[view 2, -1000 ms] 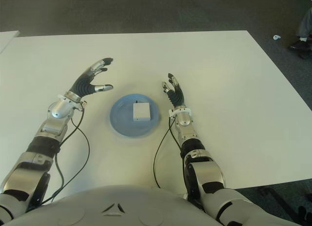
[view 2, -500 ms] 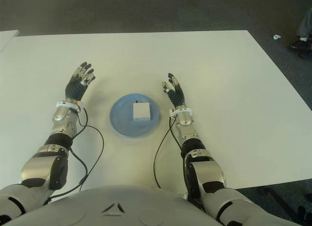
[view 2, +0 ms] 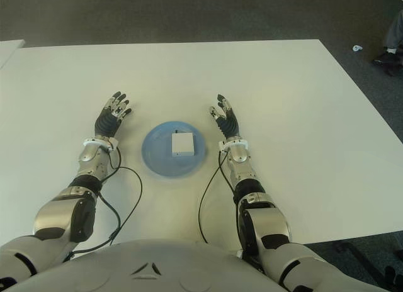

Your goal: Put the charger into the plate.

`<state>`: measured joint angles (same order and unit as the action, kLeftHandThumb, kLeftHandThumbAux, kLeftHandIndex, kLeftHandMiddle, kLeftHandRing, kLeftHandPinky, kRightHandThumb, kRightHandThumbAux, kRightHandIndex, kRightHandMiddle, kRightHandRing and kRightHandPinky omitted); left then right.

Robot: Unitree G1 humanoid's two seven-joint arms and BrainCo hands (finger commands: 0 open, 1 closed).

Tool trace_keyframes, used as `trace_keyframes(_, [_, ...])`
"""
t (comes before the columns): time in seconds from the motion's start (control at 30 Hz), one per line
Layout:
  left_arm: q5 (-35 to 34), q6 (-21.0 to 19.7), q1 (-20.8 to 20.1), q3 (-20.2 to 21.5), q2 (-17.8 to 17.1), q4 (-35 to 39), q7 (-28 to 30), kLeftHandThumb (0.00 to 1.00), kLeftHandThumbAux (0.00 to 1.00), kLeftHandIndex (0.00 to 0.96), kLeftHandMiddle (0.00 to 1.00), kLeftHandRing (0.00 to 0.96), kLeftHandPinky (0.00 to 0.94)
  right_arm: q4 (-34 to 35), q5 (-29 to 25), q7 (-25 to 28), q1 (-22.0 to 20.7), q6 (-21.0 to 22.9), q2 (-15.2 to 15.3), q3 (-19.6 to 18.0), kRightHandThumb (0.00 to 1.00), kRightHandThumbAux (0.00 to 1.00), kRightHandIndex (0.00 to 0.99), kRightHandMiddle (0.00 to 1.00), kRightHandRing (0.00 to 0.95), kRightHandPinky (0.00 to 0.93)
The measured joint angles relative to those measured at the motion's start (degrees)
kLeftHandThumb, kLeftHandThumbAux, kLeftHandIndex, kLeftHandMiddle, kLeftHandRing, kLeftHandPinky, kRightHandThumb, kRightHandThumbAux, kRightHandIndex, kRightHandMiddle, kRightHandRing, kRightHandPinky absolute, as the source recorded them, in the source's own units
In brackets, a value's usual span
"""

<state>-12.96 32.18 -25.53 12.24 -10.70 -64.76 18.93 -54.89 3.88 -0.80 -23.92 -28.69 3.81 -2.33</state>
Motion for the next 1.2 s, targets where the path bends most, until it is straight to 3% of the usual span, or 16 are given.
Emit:
trace_keyframes(0.27, [7.5, 2.6, -0.6, -3.3, -2.3, -1.9, -5.3, 0.023, 0.45, 0.0, 0.0, 0.0, 0.0, 0.7, -0.3, 0.1, 0.6, -0.1, -0.3, -1.0, 0.0, 0.535, 0.0, 0.024, 0.0, 0.0])
trace_keyframes(1.2, [9.8, 6.4, 0.0, -3.7, -2.3, -2.6, -8.4, 0.005, 0.426, 0.0, 0.0, 0.0, 0.0, 4.3, -0.9, -0.2, 3.2, -0.1, -0.4, -1.2, 0.0, 0.569, 0.0, 0.011, 0.0, 0.0])
